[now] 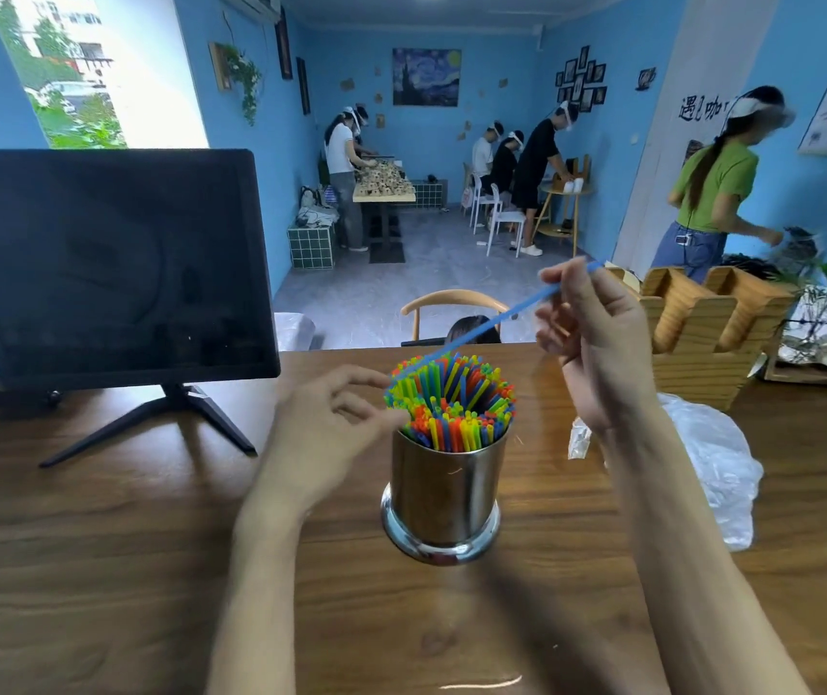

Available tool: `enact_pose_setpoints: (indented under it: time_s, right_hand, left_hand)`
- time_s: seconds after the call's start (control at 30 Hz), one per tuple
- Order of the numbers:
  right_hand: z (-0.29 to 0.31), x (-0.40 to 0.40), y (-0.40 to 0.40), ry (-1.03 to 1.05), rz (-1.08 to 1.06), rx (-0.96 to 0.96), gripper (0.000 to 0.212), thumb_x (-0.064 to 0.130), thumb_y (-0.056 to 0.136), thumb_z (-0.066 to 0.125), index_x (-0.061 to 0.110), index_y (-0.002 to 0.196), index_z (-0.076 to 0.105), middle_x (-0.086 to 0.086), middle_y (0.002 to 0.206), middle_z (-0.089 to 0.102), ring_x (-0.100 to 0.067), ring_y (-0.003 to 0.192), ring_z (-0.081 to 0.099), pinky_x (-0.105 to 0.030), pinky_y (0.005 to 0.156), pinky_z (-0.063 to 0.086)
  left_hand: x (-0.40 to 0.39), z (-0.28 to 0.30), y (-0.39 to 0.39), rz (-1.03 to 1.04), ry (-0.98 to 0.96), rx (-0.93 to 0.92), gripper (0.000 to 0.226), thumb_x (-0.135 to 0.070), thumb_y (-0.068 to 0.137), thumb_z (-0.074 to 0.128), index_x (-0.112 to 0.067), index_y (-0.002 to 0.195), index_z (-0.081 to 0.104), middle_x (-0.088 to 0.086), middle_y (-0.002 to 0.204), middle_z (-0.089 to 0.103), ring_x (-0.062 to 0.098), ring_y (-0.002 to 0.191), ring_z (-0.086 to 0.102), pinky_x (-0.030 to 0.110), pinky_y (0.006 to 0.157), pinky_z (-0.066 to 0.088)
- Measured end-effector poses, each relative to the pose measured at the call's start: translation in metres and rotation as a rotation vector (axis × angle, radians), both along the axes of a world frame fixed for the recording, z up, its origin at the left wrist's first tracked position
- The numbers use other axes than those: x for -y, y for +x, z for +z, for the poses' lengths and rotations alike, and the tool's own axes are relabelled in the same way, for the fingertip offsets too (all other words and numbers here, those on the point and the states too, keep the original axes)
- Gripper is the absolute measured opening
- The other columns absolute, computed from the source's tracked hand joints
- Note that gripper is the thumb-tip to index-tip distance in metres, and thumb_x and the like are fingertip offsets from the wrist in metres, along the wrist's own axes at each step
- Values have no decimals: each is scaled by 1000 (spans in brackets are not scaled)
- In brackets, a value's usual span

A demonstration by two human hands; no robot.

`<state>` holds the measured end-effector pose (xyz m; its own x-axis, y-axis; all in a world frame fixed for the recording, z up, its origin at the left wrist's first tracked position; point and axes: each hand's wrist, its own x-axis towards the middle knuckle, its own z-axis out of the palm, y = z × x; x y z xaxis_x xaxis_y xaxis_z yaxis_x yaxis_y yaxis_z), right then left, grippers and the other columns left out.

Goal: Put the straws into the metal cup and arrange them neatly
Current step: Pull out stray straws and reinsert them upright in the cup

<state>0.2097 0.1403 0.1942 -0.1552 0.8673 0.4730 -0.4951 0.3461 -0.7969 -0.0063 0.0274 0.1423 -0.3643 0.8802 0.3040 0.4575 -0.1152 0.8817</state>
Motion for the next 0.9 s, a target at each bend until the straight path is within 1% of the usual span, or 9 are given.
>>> enact_pose_setpoints:
  time_s: [0.1, 0.2, 0.27, 0.33, 0.4, 0.57, 0.67, 0.77, 0.9]
  right_hand:
    - [0, -10, 3, 145, -255, 59, 26, 43, 96, 56, 23, 83, 65, 7, 61, 52, -8, 56, 44, -17, 53, 35]
    - [-4, -18, 2, 282, -397, 172, 28, 49, 99, 53, 32, 80, 64, 12, 63, 47, -10, 58, 41, -25, 57, 34]
    - [-8, -16, -3, 355, -436, 316, 30, 42, 102, 53, 21, 85, 66, 10, 66, 49, -3, 60, 47, -24, 58, 37]
    - [-14, -14, -9, 399, -420, 545, 30, 30, 104, 54, 7, 88, 65, 3, 69, 53, 2, 62, 49, -21, 59, 39]
    - [-24, -13, -14, 386, -344, 761, 27, 31, 103, 55, 12, 89, 69, 5, 72, 59, 1, 64, 49, -19, 58, 39]
    - [-45, -19, -20, 350, -208, 1114, 30, 46, 98, 60, 20, 97, 76, 7, 83, 70, -4, 75, 61, -31, 67, 49]
    - [-45, -19, -19, 325, -196, 1138, 32, 48, 97, 61, 22, 107, 77, 10, 92, 71, -2, 83, 63, -28, 72, 50]
    - [-43, -17, -18, 313, -179, 1125, 31, 47, 98, 60, 22, 110, 75, 16, 85, 65, 2, 77, 59, -19, 66, 43]
    - [-42, -14, -17, 313, -175, 1128, 30, 46, 99, 59, 23, 111, 74, 18, 85, 63, 3, 78, 58, -17, 66, 42]
  left_hand:
    - [0, -7, 7, -168, -88, -60, 40, -23, 67, 94, -36, 91, 65, -2, 75, 71, 3, 51, 47, 23, 57, 46]
    - [-4, -14, 15, -156, -60, -175, 34, -26, 66, 94, -33, 84, 67, -8, 72, 69, 2, 53, 47, 27, 59, 47]
    - [-7, -16, 17, -115, -23, -206, 27, -26, 68, 93, -30, 77, 68, -13, 68, 68, -1, 54, 50, 17, 58, 42]
    - [-8, -17, 17, -94, -9, -224, 24, -28, 69, 93, -30, 74, 70, -13, 67, 67, -2, 56, 51, 11, 56, 38]
    - [-7, -19, 17, -87, 8, -227, 22, -29, 68, 93, -30, 73, 72, -13, 68, 67, 0, 59, 53, 11, 56, 38]
    - [-7, -20, 15, -66, 56, -215, 20, -34, 68, 93, -31, 74, 75, -12, 71, 68, 5, 66, 58, 12, 58, 42]
    - [-8, -22, 16, -59, 72, -229, 18, -32, 70, 92, -32, 80, 77, -13, 73, 68, 5, 69, 58, 12, 60, 41]
    - [-9, -24, 16, -57, 81, -234, 18, -34, 70, 92, -33, 83, 80, -15, 75, 69, 4, 68, 58, 15, 60, 41]
    - [-10, -25, 18, -55, 80, -217, 21, -42, 68, 91, -36, 84, 79, -15, 75, 70, 8, 70, 61, 26, 60, 50]
